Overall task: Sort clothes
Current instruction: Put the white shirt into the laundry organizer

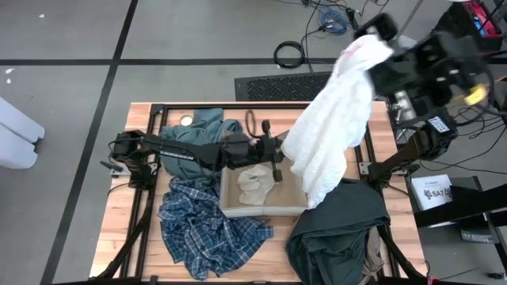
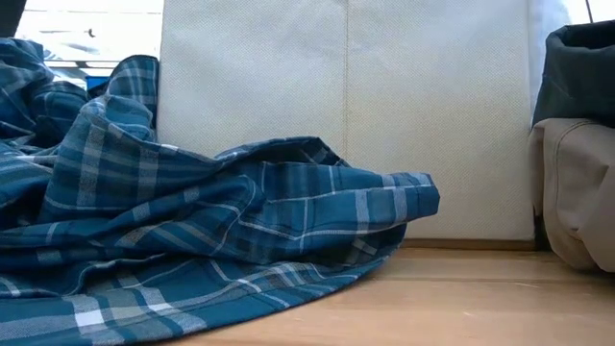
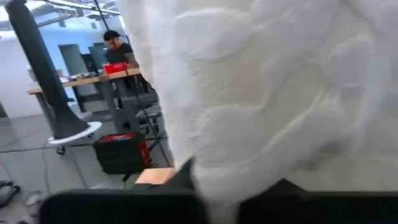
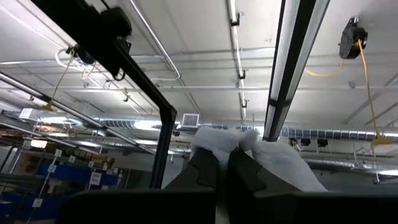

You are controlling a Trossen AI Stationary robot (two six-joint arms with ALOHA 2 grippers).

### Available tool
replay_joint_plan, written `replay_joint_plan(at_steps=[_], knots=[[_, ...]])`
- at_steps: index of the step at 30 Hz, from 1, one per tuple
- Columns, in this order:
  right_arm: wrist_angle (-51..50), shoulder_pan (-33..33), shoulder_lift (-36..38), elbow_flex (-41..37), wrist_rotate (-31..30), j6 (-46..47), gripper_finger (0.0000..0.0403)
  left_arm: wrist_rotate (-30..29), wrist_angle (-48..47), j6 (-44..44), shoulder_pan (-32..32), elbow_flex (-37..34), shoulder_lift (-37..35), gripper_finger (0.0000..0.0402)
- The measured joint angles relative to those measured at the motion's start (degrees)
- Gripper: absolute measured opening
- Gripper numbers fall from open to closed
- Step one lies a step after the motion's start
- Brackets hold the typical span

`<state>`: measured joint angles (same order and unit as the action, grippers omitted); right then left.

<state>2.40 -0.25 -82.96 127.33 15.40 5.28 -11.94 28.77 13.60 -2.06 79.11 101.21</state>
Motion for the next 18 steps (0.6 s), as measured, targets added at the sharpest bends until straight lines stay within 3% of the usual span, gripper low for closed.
replay_joint_plan(at_steps=[11, 18], knots=[[1.88, 0.04, 3.05, 0.07, 0.01, -2.33, 0.0000, -0.07, 0.06, 3.65, -1.82, 6.11, -10.97, 0.0006], [13.12, 0.04, -0.69, 0.10, 0.00, -2.93, 0.0000, -0.06, -11.01, 3.68, -1.30, 15.49, -17.08, 0.0005]])
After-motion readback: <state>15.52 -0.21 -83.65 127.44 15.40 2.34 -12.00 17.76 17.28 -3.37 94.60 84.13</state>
